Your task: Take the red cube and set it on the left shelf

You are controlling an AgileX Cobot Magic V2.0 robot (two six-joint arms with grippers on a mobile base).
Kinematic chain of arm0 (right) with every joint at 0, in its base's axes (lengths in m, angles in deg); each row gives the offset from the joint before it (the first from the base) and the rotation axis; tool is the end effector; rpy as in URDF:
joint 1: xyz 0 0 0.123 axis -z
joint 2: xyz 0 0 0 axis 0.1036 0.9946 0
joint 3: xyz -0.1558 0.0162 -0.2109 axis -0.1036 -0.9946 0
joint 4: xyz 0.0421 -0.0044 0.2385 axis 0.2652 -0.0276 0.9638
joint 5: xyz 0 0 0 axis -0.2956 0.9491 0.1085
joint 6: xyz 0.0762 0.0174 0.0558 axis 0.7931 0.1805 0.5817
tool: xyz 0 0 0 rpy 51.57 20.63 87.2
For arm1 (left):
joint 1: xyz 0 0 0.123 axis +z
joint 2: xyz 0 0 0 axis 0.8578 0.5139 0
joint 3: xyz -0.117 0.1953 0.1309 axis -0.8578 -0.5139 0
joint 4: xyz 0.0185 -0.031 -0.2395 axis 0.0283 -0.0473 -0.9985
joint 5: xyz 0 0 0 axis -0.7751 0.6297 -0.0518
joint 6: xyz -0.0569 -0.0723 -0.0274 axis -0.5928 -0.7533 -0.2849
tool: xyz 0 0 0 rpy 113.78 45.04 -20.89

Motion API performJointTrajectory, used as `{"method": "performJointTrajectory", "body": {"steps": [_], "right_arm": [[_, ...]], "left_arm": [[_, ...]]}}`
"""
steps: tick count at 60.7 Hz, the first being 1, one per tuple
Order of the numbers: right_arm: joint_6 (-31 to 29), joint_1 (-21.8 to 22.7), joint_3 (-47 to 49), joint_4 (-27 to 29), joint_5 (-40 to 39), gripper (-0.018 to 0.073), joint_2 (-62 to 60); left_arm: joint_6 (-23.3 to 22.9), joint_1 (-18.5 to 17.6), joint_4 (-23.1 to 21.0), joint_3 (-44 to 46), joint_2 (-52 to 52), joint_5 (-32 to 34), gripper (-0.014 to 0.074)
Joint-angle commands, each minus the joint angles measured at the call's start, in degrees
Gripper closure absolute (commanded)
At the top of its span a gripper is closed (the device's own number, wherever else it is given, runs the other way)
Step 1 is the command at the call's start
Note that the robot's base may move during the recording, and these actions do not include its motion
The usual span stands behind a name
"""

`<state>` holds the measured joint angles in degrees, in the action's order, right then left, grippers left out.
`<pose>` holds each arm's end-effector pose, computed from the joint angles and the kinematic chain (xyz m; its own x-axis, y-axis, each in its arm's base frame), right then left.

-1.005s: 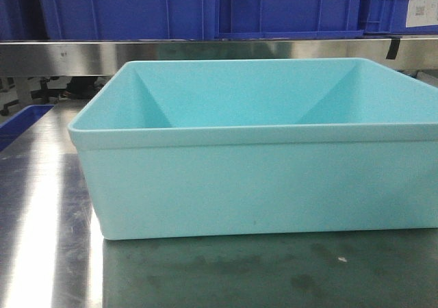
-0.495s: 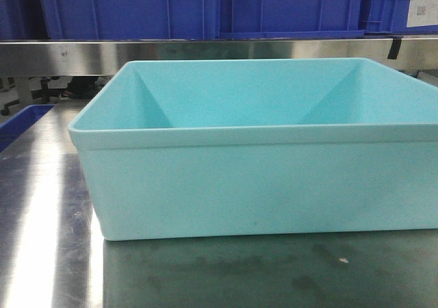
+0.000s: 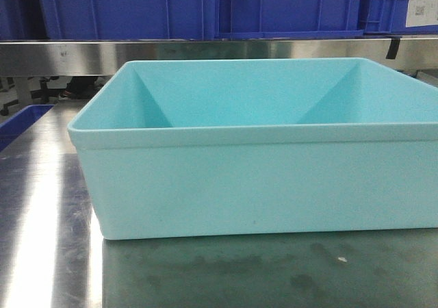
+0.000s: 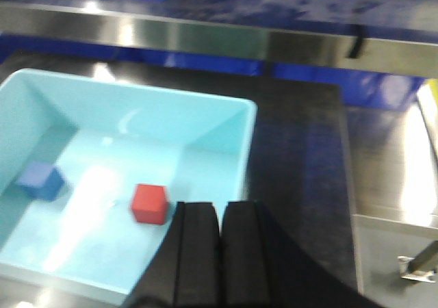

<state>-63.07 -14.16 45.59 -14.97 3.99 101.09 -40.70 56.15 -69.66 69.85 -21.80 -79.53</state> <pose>0.1276 0.0290 0.3777 -0.4125 -0.0573 -0.9092 -0.2394 0.9698 0.0475 0.0742 -0.0038 0.1989 -0.0422 -0.0152 -0.9990 0.0495 0.9986 -0.0173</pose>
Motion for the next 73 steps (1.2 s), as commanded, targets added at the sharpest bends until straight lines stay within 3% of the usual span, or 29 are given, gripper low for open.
{"method": "performJointTrajectory", "body": {"steps": [1,14,24,39,53,63,73], "right_arm": [[-0.81,-3.74,6.14,0.92,-1.64,0.0449,6.47],[-0.81,-13.19,15.36,2.46,-0.77,0.0285,21.47],[-0.81,-17.45,19.77,2.46,0.09,0.0186,30.73],[2.35,-17.31,23.18,2.46,4.11,0.0046,42.53],[6.01,-16.18,25.68,0.48,8.32,0.0043,49.88],[11.97,-15.57,26.02,-5.87,10.19,0.0043,53.22],[12.58,-15.52,26.02,-5.64,10.14,0.0043,55.38]], "left_arm": [[-0.05,-0.41,-0.38,-1.32,-0.85,4.92,0.0495],[-0.05,-0.41,-0.38,-1.32,-0.85,4.92,0.0495],[-0.05,-0.41,-0.38,-1.32,-0.85,4.92,0.0495],[-0.05,-0.41,-0.38,-1.32,-0.85,4.92,0.0495],[-0.05,-0.41,-0.38,-1.32,-0.85,4.92,0.0495],[-0.05,-0.41,-0.38,-1.32,-0.85,4.92,0.0495],[-0.05,-0.41,-0.38,-1.32,-0.85,4.92,0.0495]]}}
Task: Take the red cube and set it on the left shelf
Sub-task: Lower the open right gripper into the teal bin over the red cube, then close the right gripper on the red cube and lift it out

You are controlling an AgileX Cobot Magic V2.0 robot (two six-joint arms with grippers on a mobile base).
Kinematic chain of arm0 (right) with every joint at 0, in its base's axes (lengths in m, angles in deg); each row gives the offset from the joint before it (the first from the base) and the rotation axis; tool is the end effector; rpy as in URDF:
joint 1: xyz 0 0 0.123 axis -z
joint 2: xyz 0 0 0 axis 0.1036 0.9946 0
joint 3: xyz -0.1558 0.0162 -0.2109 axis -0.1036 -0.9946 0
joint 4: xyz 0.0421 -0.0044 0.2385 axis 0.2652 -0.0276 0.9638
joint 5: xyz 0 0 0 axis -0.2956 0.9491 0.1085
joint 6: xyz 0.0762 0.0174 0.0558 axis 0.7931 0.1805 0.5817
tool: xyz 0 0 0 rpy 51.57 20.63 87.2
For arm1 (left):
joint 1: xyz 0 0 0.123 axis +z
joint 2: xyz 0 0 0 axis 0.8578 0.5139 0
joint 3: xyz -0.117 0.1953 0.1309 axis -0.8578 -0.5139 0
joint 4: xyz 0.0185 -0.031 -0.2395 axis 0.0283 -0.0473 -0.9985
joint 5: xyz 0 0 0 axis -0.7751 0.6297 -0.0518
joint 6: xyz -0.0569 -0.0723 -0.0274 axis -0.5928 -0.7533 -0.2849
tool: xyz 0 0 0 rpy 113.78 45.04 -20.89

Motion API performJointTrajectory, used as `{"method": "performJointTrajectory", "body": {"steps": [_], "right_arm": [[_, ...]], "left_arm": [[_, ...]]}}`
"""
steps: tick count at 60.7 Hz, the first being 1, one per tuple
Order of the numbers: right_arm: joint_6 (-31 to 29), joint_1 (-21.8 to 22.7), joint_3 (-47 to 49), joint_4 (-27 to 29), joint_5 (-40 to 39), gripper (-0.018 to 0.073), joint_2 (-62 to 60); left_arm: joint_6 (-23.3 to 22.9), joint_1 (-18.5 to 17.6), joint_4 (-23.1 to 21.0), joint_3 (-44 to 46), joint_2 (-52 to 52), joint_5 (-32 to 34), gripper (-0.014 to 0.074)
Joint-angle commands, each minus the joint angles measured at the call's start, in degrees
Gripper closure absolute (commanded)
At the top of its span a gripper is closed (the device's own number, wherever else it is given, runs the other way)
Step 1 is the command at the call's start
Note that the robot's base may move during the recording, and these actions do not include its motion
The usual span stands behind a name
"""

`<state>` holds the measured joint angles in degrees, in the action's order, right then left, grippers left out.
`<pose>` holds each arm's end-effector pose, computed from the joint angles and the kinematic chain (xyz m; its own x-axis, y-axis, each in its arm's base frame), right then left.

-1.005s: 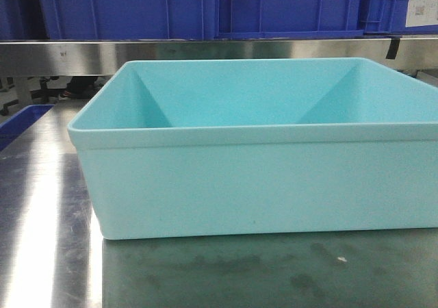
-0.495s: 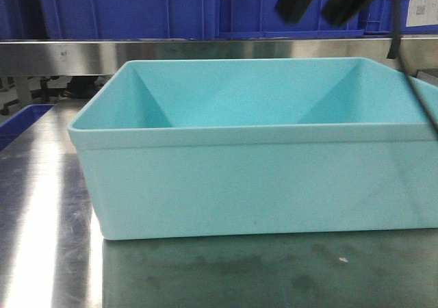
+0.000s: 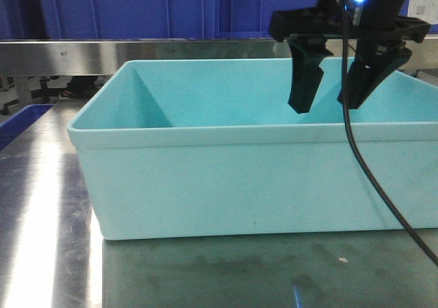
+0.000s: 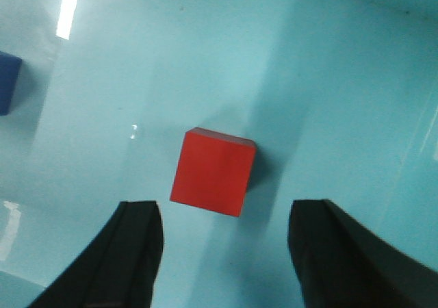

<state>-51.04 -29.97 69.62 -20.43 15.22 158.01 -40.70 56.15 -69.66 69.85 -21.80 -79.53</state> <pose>0.3086 0.1430 0.2520 -0.9017 -0.2559 -0.3484 -0.3057 0.9473 0.0954 0.0742 -0.0038 0.1989 -0.0422 -0.0152 -0.9990 0.0495 0.9986 -0.0173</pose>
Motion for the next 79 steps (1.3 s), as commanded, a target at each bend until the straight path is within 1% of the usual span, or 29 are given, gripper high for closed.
{"method": "performJointTrajectory", "body": {"steps": [1,14,25,43,49,52,56,59,64,69,73,79], "right_arm": [[0.69,0.30,1.98,-0.03,-1.15,0.0043,-1.47],[1.87,0.30,2.50,0.10,-2.36,0.0043,0.57],[1.87,0.30,2.50,2.51,-3.99,0.0043,2.93],[1.87,0.30,2.50,2.56,-4.27,0.0043,5.94],[1.87,0.30,2.50,2.51,-5.03,0.0056,6.94],[1.87,0.30,2.50,2.51,-5.23,0.0072,7.25],[1.87,0.30,2.50,2.51,-5.23,0.0116,7.40],[1.87,0.30,2.50,2.51,-5.28,0.0160,7.40],[1.87,0.30,2.99,2.51,-5.25,0.0259,7.40],[1.87,0.30,3.61,2.51,-5.26,0.0322,7.40],[1.87,0.30,4.60,2.51,-4.97,0.0342,7.40],[1.87,0.30,7.38,2.51,-2.59,0.0345,7.03]], "left_arm": [[-0.05,-0.41,-0.38,-1.32,-0.85,4.92,0.0495],[-0.05,-0.41,-0.38,-1.32,-0.85,4.92,0.0495],[-0.05,-0.41,-0.38,-1.32,-0.85,4.92,0.0495],[-0.05,-0.41,-0.38,-1.32,-0.85,4.92,0.0495],[-0.05,-0.41,-0.38,-1.32,-0.85,4.92,0.0495],[-0.05,-0.41,-0.38,-1.32,-0.85,4.92,0.0495],[-0.05,-0.41,-0.38,-1.32,-0.85,4.92,0.0495],[-0.05,-0.41,-0.38,-1.32,-0.85,4.92,0.0495],[-0.05,-0.41,-0.38,-1.32,-0.85,4.92,0.0495],[-0.05,-0.41,-0.38,-1.32,-0.85,4.92,0.0495],[-0.05,-0.41,-0.38,-1.32,-0.85,4.92,0.0495],[-0.05,-0.41,-0.38,-1.32,-0.85,4.92,0.0495]]}}
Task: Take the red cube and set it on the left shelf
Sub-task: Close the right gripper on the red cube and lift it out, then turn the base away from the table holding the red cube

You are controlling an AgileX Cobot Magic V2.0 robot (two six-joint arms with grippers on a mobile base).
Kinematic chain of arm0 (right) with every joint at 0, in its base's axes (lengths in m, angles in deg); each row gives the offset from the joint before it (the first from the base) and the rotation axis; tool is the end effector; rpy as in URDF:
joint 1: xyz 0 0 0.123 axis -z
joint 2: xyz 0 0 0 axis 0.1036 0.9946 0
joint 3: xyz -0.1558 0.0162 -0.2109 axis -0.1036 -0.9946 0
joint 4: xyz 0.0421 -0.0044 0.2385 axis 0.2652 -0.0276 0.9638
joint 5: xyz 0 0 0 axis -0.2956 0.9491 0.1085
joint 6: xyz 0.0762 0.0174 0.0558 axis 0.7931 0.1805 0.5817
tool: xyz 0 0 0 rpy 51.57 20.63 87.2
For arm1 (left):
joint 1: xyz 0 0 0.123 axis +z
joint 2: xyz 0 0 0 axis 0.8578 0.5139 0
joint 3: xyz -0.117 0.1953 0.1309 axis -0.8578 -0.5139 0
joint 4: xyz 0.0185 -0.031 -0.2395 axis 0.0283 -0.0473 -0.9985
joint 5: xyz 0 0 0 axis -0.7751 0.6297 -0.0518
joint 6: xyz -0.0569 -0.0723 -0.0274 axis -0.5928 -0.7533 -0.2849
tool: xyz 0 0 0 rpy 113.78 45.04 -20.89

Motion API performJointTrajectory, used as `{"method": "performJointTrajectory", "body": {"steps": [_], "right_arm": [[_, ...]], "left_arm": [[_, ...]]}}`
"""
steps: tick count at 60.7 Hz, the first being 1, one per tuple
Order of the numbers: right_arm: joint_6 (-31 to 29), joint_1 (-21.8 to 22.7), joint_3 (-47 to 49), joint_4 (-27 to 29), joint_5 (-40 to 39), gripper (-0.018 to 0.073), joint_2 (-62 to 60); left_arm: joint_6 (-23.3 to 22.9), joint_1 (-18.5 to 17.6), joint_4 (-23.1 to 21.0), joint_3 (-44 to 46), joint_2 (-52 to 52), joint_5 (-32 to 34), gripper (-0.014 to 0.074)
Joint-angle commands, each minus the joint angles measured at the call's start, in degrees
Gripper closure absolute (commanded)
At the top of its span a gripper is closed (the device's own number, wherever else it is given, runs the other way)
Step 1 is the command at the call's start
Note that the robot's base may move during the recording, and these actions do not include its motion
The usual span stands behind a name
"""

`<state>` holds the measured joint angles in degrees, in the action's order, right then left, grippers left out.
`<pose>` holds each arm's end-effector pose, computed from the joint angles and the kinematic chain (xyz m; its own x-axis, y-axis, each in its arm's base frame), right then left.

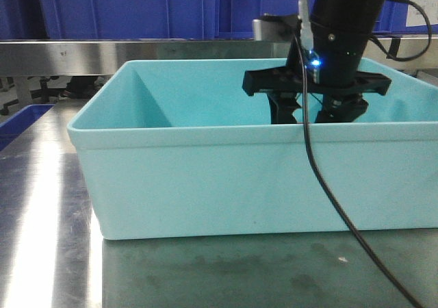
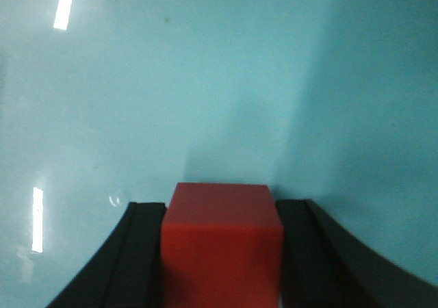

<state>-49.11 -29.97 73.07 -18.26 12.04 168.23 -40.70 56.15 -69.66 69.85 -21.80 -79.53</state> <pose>0.3373 0.1587 0.2065 -0.9373 -0.2076 -0.2801 -0.2518 0.9588 0.1319 0.0742 -0.0038 0.1989 -0.0422 -0.0152 -0.9990 0.0495 0.9986 -0.0173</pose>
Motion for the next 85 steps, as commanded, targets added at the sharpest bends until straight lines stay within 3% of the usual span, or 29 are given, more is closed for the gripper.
{"method": "performJointTrajectory", "body": {"steps": [1,9,21,37,46,68,85], "right_arm": [[-0.06,0.30,4.37,0.34,1.02,0.0345,-3.33],[-0.13,0.30,7.75,0.34,4.30,0.0345,-5.74],[-0.44,0.30,8.07,0.34,2.93,0.0345,-15.19],[-4.82,0.30,6.82,0.34,2.77,0.0345,-30.46],[-6.31,0.30,-1.00,0.34,-0.97,0.0345,-40.62],[-6.40,0.30,-31.86,0.34,-17.87,0.0345,-69.52],[-6.40,0.30,-43.86,0.34,-21.41,0.0345,-85.26]], "left_arm": [[-0.05,-0.41,-0.38,-1.32,-0.85,4.92,0.0495],[-0.05,-0.41,-0.38,-1.32,-0.85,4.92,0.0495],[-0.05,-0.41,-0.38,-1.32,-0.85,4.92,0.0495],[-0.05,-0.41,-0.38,-1.32,-0.85,4.92,0.0495],[-0.05,-0.41,-0.38,-1.32,-0.85,4.92,0.0495],[-0.05,-0.41,-0.38,-1.32,-0.85,4.92,0.0495],[-0.05,-0.41,-0.38,-1.32,-0.85,4.92,0.0495]]}}
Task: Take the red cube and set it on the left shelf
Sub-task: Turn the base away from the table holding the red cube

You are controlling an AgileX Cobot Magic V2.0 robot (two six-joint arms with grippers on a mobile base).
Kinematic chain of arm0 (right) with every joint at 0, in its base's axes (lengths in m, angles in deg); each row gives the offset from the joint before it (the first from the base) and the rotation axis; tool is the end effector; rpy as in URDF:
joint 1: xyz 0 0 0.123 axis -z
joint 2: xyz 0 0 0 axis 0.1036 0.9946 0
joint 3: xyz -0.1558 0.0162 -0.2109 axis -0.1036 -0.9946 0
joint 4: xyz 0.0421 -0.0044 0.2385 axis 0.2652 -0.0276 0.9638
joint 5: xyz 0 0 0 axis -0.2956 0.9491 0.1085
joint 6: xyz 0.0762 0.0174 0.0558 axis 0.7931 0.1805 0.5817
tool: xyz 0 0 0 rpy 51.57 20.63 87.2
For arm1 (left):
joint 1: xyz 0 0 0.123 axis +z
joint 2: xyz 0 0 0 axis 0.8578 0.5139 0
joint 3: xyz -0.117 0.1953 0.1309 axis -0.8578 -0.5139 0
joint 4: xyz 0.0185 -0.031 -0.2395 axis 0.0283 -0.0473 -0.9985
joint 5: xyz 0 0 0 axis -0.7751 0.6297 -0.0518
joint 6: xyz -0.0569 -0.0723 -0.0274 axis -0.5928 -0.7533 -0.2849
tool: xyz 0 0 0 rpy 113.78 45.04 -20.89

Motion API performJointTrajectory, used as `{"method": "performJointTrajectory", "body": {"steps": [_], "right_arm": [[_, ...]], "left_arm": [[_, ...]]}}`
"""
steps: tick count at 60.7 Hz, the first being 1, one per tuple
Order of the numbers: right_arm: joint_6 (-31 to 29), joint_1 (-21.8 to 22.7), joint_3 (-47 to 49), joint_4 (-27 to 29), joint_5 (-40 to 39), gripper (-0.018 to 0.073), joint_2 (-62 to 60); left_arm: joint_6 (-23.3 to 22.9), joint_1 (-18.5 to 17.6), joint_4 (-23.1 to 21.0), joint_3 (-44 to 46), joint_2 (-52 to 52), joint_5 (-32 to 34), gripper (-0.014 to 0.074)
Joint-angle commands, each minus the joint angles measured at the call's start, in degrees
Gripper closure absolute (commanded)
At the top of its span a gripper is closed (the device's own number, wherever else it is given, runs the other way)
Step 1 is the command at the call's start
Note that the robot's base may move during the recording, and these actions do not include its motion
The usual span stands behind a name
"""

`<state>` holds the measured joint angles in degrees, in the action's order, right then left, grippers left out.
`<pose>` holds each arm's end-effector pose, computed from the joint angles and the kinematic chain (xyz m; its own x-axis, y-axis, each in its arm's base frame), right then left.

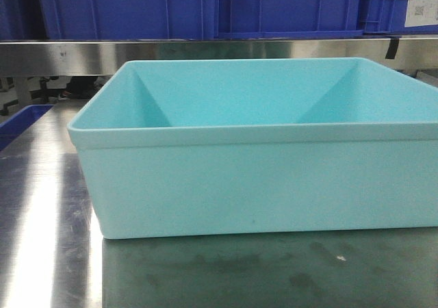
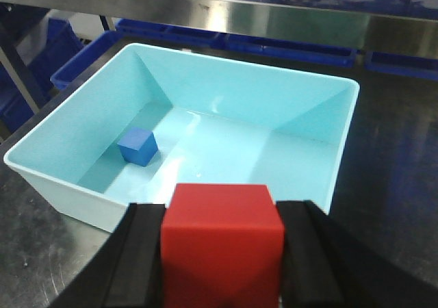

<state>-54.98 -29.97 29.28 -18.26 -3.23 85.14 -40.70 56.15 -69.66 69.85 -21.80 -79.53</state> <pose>0.0789 0.0415 0.3304 -0.3302 -0.0272 -0.9435 -0.4249 0.8969 0.1228 0.0742 -0.0038 0.1989 -0.0422 -0.0152 -0.9990 0.0495 0.9986 -0.0173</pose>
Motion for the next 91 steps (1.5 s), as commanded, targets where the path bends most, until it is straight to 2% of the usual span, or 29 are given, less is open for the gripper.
{"method": "performJointTrajectory", "body": {"steps": [1,91], "right_arm": [[-0.53,0.30,-0.27,0.34,-6.29,0.0345,-2.55],[-0.53,0.30,-1.16,0.34,-7.01,0.0345,-4.61]], "left_arm": [[-0.05,-0.41,-0.38,-1.32,-0.85,4.92,0.0495],[-0.05,-0.41,-0.38,-1.32,-0.85,4.92,0.0495]]}}
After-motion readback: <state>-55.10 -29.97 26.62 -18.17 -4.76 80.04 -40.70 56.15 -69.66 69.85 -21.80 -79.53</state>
